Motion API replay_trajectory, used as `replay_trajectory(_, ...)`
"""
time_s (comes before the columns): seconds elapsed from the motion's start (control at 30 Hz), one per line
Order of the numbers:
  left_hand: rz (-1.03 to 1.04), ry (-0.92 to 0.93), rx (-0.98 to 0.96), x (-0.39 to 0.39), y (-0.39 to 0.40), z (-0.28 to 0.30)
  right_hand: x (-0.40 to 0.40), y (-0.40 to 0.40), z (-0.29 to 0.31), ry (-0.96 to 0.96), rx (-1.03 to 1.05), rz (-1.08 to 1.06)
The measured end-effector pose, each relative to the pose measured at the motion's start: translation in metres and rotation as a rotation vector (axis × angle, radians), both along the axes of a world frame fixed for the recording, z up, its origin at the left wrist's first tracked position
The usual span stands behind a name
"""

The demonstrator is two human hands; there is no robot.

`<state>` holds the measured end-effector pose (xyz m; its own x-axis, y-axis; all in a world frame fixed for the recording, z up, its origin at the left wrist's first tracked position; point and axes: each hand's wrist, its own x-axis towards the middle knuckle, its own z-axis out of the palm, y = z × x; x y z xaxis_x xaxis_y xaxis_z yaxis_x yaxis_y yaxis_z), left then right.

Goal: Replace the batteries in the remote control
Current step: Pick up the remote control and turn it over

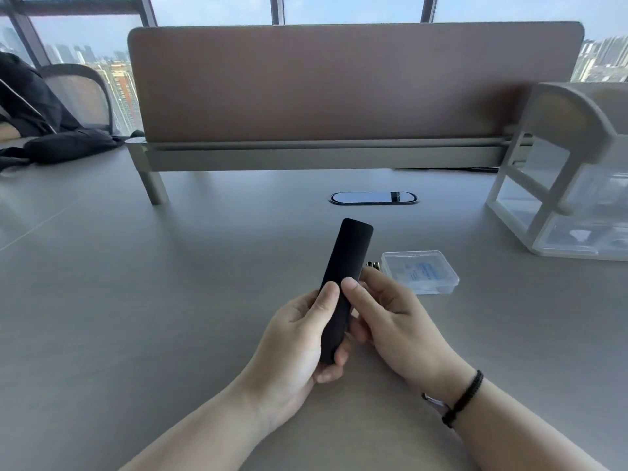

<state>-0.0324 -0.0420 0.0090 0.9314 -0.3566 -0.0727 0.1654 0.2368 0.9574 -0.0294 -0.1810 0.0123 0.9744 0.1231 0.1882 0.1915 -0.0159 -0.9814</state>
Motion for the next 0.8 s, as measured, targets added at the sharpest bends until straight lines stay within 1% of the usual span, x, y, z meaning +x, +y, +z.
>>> replay_trajectory(0.07, -0.003, -0.045, 0.031, -0.002, -0.001, -0.003, -0.002, 0.002, 0.002, -0.02, 0.017, 0.0)
replay_trajectory(0.2, -0.062, -0.107, 0.065, -0.007, -0.003, -0.004, -0.008, 0.003, 0.007, 0.007, 0.076, 0.003)
replay_trajectory(0.4, -0.023, -0.158, 0.075, -0.009, -0.005, -0.006, -0.006, 0.005, -0.005, 0.102, 0.072, 0.042)
replay_trajectory(0.57, -0.025, -0.178, 0.031, -0.009, -0.006, -0.006, -0.004, 0.007, -0.008, 0.14, 0.035, 0.027)
replay_trajectory(0.8, -0.039, -0.161, -0.034, -0.008, -0.008, -0.007, -0.009, 0.009, 0.003, 0.268, 0.15, 0.087)
